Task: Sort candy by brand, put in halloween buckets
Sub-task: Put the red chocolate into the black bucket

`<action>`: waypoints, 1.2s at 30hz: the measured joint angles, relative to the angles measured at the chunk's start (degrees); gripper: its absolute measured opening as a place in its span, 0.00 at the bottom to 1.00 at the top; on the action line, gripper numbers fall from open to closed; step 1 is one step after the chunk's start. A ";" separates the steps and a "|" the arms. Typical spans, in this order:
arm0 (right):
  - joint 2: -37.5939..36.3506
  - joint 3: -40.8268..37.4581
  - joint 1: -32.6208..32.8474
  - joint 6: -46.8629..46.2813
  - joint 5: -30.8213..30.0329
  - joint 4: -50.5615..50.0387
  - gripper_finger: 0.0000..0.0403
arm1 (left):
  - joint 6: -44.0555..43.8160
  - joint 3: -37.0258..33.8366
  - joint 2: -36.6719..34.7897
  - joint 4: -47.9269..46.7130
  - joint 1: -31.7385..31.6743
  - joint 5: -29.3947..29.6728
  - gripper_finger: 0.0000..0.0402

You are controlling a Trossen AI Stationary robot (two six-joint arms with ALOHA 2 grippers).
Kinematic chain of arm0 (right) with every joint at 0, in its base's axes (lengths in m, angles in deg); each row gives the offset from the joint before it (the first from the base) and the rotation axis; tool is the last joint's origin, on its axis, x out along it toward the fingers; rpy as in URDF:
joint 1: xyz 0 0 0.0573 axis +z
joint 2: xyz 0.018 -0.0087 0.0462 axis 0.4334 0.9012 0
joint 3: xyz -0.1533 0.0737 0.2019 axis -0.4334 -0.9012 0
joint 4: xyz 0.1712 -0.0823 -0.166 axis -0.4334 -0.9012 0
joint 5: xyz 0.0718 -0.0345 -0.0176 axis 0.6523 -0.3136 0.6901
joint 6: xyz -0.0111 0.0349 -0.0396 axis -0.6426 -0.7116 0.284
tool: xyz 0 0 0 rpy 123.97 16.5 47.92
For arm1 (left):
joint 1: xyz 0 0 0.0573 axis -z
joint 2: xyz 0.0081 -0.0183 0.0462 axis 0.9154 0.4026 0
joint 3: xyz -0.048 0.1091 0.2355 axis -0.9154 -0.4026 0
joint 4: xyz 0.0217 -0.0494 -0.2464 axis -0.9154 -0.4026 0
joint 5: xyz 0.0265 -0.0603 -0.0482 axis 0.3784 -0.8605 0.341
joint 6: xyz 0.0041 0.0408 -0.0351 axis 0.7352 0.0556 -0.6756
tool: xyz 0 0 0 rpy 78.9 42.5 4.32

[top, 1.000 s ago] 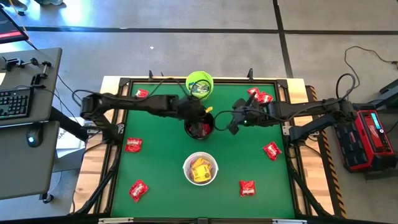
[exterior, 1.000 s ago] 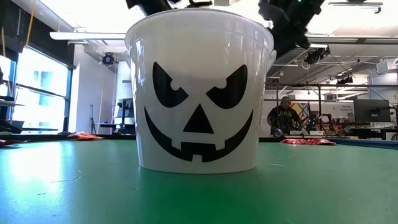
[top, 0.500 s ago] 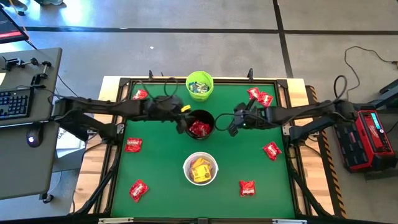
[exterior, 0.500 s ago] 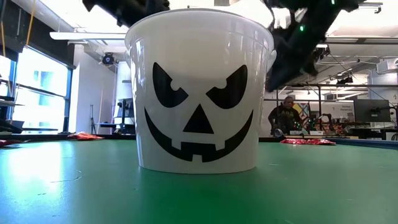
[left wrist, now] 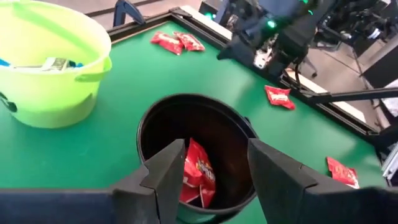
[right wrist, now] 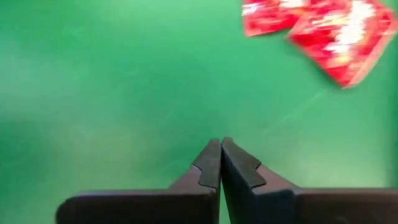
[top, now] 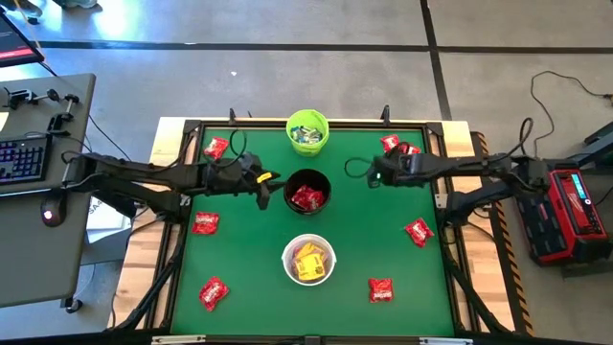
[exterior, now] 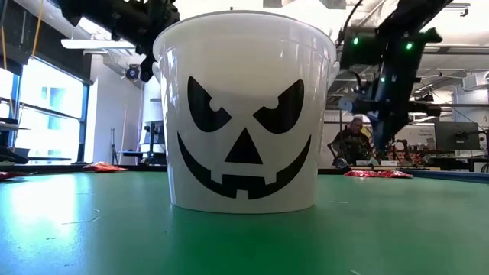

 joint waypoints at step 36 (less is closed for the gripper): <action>14.01 -0.06 -33.45 62.85 9.18 10.50 0.35 | -0.56 -1.61 -0.21 2.00 1.09 -0.19 0.41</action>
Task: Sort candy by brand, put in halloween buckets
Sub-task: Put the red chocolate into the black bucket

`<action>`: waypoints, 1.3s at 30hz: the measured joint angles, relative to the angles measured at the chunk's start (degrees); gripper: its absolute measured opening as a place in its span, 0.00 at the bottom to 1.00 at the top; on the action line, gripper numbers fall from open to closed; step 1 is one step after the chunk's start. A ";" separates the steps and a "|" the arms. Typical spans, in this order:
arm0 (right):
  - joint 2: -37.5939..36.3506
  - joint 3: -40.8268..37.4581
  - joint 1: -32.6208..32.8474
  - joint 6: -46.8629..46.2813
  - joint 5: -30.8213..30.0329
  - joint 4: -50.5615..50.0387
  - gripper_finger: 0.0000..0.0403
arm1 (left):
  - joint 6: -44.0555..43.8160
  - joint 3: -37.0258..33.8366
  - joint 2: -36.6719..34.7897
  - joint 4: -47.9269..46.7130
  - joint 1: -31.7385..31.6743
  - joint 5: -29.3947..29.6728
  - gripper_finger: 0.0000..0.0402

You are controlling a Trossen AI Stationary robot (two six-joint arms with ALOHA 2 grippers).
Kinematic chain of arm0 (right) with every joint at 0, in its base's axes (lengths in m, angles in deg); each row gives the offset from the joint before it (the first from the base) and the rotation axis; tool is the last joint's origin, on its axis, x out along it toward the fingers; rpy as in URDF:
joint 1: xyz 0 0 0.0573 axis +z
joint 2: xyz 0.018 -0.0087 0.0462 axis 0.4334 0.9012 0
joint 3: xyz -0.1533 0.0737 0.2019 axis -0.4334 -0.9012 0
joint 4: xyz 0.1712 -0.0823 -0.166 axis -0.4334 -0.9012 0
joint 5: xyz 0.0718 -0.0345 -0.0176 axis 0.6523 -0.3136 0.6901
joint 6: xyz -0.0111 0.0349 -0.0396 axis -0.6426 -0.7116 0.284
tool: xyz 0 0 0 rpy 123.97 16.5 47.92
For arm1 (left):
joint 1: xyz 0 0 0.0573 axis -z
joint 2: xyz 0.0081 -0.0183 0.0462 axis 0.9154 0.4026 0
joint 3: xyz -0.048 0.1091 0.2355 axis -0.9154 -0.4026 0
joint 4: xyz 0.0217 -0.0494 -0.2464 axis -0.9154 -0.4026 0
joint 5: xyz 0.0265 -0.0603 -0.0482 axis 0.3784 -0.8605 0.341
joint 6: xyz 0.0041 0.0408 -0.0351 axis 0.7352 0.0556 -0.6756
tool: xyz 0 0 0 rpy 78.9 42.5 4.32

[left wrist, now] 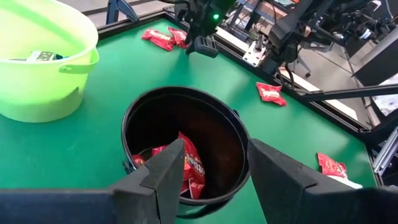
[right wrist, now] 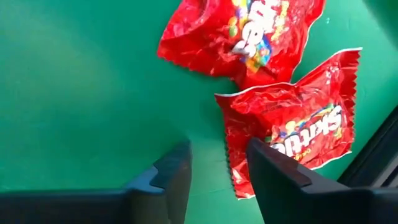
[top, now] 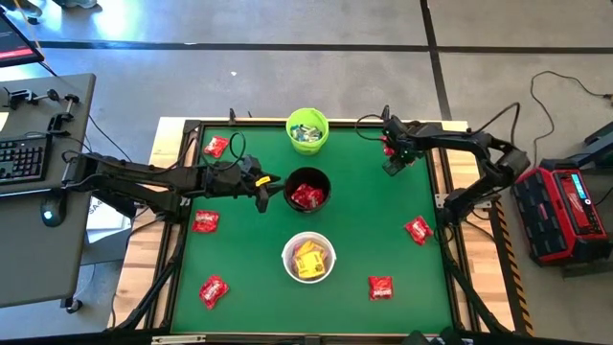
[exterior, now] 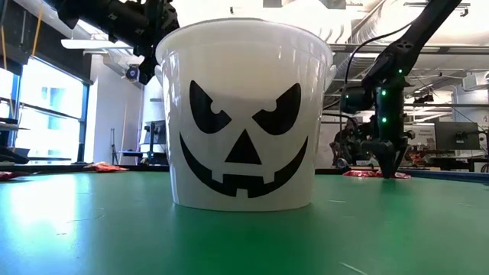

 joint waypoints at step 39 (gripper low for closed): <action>6.69 6.12 -0.65 4.78 0.20 -2.71 0.31 | 2.21 0.04 0.00 -1.01 0.04 -0.90 0.41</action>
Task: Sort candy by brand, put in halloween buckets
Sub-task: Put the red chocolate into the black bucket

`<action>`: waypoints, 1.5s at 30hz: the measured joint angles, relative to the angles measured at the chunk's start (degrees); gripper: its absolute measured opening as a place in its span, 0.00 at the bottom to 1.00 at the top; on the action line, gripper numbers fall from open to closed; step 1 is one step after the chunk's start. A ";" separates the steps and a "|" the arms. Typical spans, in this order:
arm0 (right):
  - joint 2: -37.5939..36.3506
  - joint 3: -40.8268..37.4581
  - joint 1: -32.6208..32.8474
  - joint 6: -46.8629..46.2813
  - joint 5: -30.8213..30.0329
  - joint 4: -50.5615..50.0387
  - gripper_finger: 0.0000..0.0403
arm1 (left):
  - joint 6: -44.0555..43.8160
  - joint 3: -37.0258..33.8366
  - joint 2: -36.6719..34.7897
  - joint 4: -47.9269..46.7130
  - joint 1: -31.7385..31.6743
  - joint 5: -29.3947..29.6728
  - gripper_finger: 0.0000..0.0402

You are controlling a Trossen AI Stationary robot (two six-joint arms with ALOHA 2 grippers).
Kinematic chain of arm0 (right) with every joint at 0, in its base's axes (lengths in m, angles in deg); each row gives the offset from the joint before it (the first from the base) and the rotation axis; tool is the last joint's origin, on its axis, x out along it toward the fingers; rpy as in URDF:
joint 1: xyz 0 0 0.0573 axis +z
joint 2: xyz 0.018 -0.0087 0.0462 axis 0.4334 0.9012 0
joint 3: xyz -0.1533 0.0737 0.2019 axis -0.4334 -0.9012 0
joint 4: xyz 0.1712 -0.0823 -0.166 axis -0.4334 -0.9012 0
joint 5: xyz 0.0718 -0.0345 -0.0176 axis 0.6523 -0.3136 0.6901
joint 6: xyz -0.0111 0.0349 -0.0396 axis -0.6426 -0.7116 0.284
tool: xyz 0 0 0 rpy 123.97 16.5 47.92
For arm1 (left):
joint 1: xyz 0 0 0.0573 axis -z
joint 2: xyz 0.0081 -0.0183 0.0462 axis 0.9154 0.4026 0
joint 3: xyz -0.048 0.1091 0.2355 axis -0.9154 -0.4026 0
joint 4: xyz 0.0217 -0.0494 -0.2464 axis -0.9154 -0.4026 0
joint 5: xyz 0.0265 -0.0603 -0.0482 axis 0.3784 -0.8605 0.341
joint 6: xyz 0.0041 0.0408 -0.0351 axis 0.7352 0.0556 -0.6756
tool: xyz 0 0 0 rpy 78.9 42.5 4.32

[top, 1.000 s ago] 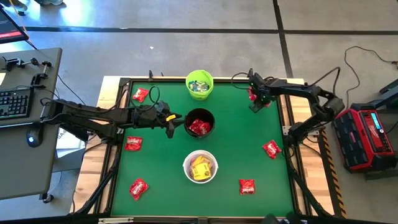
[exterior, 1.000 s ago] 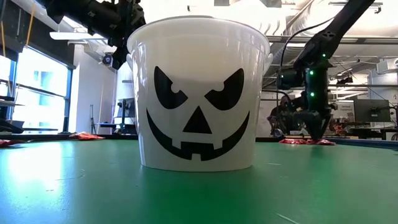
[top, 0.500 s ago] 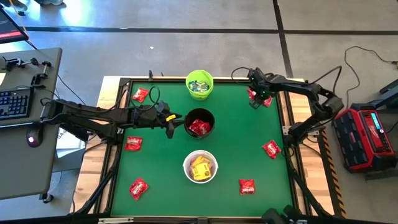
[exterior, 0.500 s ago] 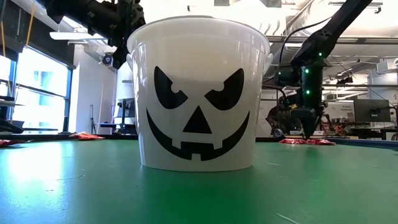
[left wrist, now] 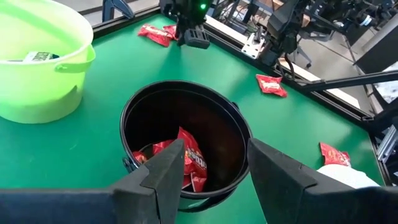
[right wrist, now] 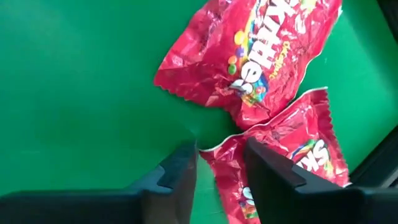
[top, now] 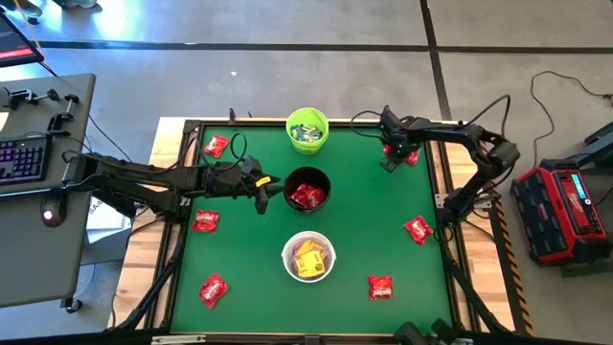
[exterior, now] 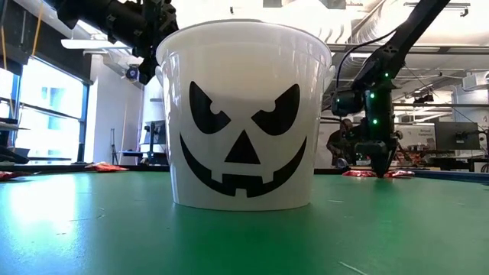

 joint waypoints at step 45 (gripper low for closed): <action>-31.20 -0.35 29.47 -36.11 17.31 9.59 0.00 | 1.48 0.00 0.00 -0.22 0.00 0.02 0.41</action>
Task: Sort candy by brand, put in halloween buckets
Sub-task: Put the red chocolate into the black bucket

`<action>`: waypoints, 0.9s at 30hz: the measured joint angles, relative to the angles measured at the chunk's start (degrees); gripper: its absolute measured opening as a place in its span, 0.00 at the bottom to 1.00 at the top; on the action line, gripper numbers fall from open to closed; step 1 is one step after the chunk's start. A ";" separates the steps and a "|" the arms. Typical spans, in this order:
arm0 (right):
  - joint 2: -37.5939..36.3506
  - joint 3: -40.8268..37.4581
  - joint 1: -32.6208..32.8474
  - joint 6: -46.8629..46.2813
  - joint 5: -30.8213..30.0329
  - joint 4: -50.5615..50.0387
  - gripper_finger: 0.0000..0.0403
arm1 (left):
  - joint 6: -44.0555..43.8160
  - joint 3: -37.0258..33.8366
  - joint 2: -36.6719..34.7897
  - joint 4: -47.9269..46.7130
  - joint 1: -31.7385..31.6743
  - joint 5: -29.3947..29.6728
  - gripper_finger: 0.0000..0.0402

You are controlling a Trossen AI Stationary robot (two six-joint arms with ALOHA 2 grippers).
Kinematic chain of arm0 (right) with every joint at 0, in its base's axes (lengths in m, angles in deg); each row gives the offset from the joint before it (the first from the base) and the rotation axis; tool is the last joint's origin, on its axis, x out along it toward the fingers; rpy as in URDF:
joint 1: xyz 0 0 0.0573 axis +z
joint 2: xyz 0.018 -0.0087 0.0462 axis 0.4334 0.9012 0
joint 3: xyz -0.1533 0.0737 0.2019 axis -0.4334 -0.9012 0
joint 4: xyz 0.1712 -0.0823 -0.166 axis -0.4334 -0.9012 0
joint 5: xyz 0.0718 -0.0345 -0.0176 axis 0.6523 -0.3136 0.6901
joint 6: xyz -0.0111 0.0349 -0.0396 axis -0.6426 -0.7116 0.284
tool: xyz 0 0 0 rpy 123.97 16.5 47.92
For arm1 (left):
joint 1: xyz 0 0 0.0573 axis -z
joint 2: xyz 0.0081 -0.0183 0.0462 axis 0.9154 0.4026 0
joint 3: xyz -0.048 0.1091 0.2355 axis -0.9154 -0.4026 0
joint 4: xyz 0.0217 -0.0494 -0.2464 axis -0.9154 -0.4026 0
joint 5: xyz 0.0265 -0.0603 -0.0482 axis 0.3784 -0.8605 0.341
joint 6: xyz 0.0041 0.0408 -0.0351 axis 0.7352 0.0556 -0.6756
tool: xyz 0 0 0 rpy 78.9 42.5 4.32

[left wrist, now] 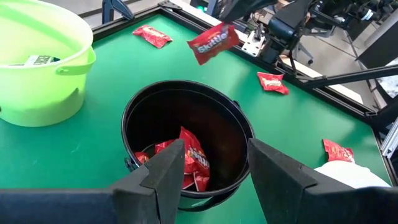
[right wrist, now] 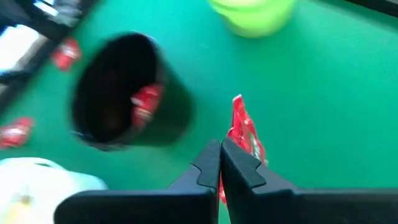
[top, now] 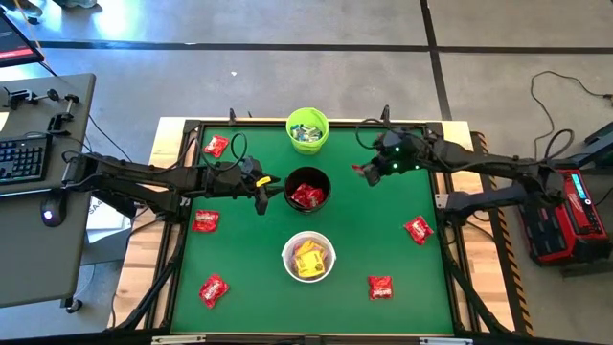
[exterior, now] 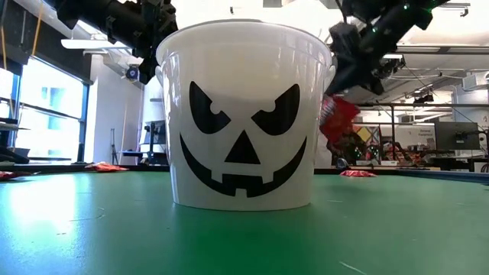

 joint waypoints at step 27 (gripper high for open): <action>15.19 5.77 14.41 -11.38 -7.85 33.81 0.00 | 1.07 0.00 0.02 0.04 -0.04 1.07 0.41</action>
